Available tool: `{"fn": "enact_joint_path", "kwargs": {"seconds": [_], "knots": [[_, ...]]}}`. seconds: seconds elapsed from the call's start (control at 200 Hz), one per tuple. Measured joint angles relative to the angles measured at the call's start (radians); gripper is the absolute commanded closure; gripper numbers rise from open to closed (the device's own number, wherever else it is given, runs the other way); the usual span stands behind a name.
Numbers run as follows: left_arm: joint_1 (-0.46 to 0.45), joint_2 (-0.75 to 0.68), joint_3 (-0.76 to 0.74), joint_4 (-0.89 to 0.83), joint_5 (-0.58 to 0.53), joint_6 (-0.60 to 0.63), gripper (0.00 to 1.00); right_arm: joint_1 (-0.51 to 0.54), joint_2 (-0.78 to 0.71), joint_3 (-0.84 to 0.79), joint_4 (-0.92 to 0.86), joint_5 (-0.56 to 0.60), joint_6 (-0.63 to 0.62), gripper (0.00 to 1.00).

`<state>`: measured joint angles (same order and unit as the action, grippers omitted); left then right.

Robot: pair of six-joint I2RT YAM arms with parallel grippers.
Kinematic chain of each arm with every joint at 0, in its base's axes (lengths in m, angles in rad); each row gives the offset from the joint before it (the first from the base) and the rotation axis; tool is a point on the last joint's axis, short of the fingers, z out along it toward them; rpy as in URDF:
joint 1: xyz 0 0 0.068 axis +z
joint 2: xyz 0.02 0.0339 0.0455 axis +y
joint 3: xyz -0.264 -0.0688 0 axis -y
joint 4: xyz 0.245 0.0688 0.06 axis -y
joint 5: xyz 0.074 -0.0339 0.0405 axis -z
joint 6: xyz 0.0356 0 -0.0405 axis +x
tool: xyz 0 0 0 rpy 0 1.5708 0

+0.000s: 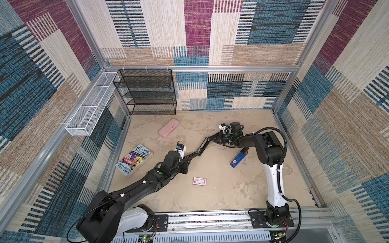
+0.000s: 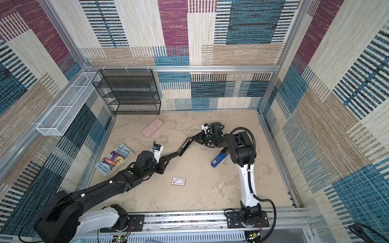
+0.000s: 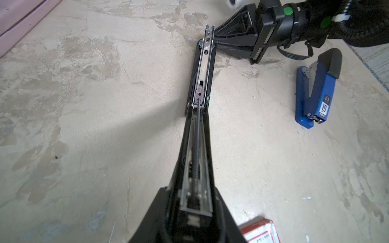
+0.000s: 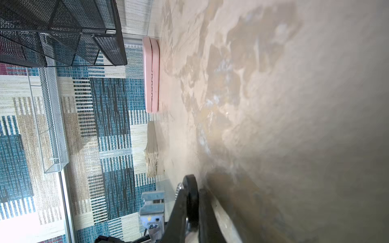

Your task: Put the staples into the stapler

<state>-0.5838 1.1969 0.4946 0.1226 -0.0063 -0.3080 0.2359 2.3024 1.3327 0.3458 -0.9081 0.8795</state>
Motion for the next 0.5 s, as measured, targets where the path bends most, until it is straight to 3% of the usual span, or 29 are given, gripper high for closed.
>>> {"fn": "enact_joint_path", "kwargs": {"seconds": [0.315, 0.501], "knots": [[-0.006, 0.024, -0.052, 0.079, -0.005, -0.011, 0.72, -0.003, 0.000, 0.001, 0.001, -0.004, -0.018, 1.00], [-0.009, 0.071, -0.056, 0.105, -0.004, -0.041, 0.71, -0.010, 0.000, 0.002, 0.006, 0.004, -0.024, 1.00]]}}
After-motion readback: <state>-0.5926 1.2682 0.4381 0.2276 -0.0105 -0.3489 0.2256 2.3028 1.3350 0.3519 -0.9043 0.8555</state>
